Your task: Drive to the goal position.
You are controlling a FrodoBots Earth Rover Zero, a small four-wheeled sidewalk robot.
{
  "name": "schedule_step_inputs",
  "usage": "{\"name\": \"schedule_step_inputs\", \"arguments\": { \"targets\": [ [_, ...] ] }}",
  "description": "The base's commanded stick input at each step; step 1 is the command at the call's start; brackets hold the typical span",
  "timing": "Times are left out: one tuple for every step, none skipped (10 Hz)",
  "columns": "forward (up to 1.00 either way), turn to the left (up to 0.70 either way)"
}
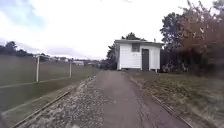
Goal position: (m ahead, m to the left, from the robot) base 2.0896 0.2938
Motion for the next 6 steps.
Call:
{"name": "schedule_step_inputs", "arguments": {
  "targets": [
    [0.60,0.01],
    [0.60,0.01],
    [0.60,0.01],
    [0.60,0.01],
    [0.60,0.01],
    [0.60,0.01]
  ]
}}
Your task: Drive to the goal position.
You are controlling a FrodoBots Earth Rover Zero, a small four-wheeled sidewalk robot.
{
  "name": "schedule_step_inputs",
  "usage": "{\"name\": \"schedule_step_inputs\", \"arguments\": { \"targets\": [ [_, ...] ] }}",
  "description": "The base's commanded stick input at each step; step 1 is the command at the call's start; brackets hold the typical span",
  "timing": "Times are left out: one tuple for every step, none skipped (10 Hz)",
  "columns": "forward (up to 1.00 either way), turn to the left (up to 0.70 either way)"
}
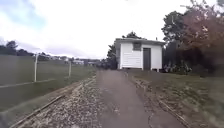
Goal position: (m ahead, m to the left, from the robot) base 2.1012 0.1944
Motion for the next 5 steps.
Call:
{"name": "schedule_step_inputs", "arguments": {
  "targets": [
    [0.60,0.01],
    [0.60,0.01],
    [0.60,0.01],
    [0.60,0.01],
    [0.60,0.01]
  ]
}}
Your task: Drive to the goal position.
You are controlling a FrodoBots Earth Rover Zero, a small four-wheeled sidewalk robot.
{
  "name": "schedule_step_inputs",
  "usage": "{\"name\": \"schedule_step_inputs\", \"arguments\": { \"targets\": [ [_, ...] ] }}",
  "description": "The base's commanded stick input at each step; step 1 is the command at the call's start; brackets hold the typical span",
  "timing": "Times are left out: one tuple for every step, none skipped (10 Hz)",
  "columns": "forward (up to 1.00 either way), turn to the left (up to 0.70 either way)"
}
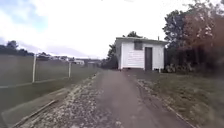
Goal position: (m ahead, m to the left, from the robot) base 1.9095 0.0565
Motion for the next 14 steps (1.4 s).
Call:
{"name": "schedule_step_inputs", "arguments": {
  "targets": [
    [0.60,0.01],
    [0.60,0.01],
    [0.60,0.01],
    [0.60,0.01],
    [0.60,0.01],
    [0.60,0.01],
    [0.60,0.01],
    [0.60,0.01],
    [0.60,0.01],
    [0.60,-0.02],
    [0.60,-0.07],
    [0.60,-0.13],
    [0.60,-0.03],
    [0.60,0.01]
  ]
}}
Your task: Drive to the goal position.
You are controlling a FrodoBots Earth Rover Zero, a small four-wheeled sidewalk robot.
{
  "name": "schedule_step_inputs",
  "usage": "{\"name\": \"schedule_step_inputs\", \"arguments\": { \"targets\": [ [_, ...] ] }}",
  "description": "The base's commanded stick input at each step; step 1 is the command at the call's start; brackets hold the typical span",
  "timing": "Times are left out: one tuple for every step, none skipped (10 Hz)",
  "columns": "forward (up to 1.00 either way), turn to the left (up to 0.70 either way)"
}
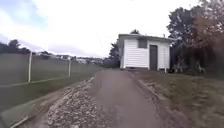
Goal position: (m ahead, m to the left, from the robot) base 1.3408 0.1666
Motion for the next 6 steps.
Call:
{"name": "schedule_step_inputs", "arguments": {
  "targets": [
    [0.60,0.01],
    [0.60,0.01],
    [0.60,0.01],
    [0.60,0.01],
    [0.60,0.01],
    [0.60,0.00]
  ]
}}
